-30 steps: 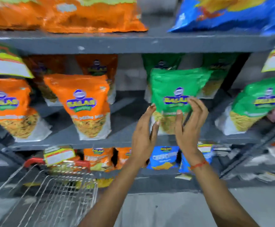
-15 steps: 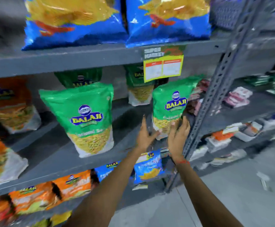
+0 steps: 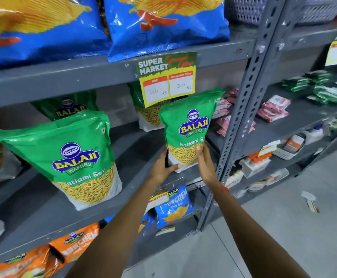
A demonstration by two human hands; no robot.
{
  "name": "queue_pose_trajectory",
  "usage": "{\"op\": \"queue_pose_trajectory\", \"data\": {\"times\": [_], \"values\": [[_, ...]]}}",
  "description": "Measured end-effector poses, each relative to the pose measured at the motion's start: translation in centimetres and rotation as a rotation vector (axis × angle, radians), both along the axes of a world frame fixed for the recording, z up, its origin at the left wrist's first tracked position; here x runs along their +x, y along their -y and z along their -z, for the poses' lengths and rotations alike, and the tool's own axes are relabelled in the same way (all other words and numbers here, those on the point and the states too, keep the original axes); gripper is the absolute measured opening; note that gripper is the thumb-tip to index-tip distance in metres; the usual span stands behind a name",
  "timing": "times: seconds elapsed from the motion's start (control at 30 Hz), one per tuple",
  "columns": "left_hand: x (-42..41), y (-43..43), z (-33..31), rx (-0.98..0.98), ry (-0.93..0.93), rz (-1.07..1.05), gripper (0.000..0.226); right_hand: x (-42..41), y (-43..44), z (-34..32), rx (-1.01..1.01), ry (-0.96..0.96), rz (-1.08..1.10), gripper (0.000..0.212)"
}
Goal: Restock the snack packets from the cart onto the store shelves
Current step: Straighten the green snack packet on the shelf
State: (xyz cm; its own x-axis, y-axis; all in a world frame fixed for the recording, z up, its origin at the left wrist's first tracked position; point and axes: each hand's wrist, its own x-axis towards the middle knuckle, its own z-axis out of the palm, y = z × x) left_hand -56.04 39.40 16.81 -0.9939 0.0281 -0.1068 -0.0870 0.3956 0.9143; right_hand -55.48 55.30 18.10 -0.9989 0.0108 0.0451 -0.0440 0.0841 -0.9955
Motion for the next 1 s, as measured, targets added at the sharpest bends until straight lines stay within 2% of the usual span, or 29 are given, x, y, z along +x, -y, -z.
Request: {"op": "queue_pose_trajectory", "data": {"times": [0.1,0.17,0.23,0.3,0.33,0.4,0.47,0.5,0.6,0.7,0.87,1.0], "values": [[-0.3,-0.4,0.1,-0.004,0.000,0.017,0.077,-0.4,-0.6,0.4,0.012,0.013,0.001,0.038],[-0.4,-0.2,0.1,-0.007,0.005,0.052,0.078,-0.6,-0.5,0.5,0.043,0.016,0.007,0.048],[-0.1,-0.1,-0.6,0.032,-0.013,0.079,0.083,-0.9,-0.3,0.3,0.166,-0.021,0.154,0.063],[0.2,0.1,-1.7,0.142,-0.082,0.034,0.083,-1.5,-0.5,-0.7,0.239,-0.132,0.370,0.063],[0.4,0.2,-2.4,0.205,-0.139,-0.010,0.072,-1.9,-0.6,-1.4,0.229,-0.170,0.429,0.053],[0.7,0.5,-4.2,0.295,-0.261,-0.121,0.040,-3.1,-1.0,-3.0,0.103,-0.128,0.402,0.034],[0.7,0.7,-5.3,0.252,-0.371,-0.197,0.019,-4.6,-1.6,-3.4,0.018,-0.053,0.312,0.030],[0.7,0.7,-5.7,0.213,-0.411,-0.208,0.014,-5.1,-1.7,-3.3,0.042,-0.038,0.288,0.029],[0.3,0.6,-5.2,0.130,-0.444,-0.234,0.014,-6.0,-2.1,-3.0,0.096,-0.052,0.264,0.028],[0.1,0.9,-5.2,0.136,-0.394,-0.256,0.021,-6.3,-2.2,-3.8,0.063,-0.051,0.263,0.019],[0.6,1.0,-6.0,0.262,-0.300,-0.306,0.014,-5.5,-1.2,-4.7,-0.224,0.024,0.383,0.016],[1.4,0.9,-5.6,0.265,-0.303,-0.250,0.008,-4.9,-0.6,-5.0,-0.283,0.048,0.422,0.012]]}}
